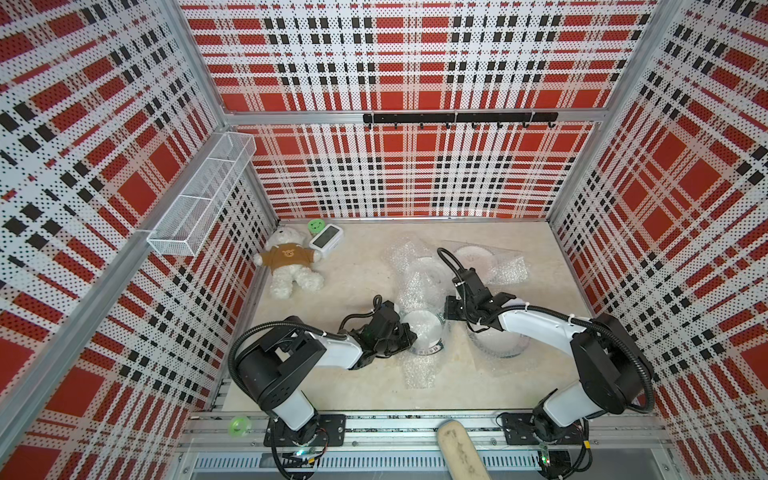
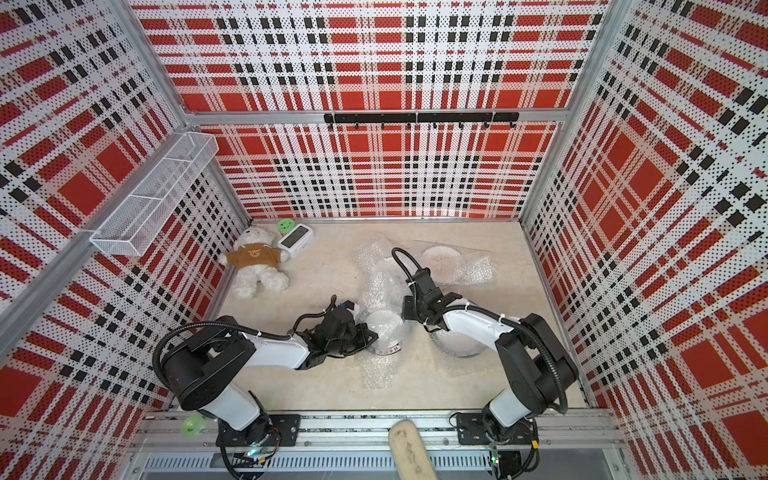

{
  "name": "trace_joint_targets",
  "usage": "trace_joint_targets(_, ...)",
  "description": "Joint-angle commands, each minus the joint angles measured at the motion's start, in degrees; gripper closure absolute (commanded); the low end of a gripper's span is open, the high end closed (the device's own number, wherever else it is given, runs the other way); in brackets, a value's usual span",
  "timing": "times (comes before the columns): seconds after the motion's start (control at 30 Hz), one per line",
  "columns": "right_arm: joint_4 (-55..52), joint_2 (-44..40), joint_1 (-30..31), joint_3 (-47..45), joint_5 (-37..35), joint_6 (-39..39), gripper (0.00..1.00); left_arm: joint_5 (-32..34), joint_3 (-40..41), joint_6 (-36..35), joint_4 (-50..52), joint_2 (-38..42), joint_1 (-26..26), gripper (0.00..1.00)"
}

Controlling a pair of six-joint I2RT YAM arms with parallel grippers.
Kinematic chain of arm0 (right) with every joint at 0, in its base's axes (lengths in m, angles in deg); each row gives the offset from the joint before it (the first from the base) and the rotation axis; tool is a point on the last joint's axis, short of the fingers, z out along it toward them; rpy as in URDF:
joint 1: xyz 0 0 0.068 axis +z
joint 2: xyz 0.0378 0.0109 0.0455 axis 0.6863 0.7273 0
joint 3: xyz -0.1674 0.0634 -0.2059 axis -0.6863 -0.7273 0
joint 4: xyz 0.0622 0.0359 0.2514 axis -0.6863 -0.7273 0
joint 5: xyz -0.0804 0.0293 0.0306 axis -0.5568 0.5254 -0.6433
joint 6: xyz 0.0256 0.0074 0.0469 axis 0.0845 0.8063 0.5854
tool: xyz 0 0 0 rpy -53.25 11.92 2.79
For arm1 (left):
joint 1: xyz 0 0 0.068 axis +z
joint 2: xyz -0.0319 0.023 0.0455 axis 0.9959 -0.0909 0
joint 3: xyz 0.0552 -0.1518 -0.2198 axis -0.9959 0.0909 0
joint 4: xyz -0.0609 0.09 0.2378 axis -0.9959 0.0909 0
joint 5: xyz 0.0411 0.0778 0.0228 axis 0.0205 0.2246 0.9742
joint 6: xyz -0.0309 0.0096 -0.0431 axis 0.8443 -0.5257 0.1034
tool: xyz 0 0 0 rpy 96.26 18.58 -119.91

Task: Unpack dinner plates from bubble wrap
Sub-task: Unwrap the bubble wrap.

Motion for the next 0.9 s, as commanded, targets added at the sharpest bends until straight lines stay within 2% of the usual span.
trace_joint_targets(0.0, 3.29, -1.64, -0.16, -0.79, 0.87, 1.51, 1.0, 3.61, 2.54, 0.51, 12.21, -3.38, 0.03, 0.95)
trace_joint_targets(0.43, 5.53, -6.86, -2.62, -7.41, 1.76, 5.22, 1.0, 1.48, 1.23, -1.35, 11.67, -1.38, 0.38, 0.93)
trace_joint_targets(0.57, 5.24, -7.87, -4.05, -8.9, 2.42, 5.89, 0.88, 0.39, 0.08, -2.51, 11.61, -0.77, 0.44, 0.92)
trace_joint_targets(0.77, 3.5, -10.32, -6.41, -9.57, 1.5, 6.25, 0.63, -1.66, -1.29, -3.77, 11.59, -0.14, 0.95, 0.89)
trace_joint_targets(0.87, 2.1, -11.15, -7.94, -9.27, 1.2, 5.85, 0.56, -2.02, -1.96, -4.32, 12.05, -0.01, 1.34, 0.88)
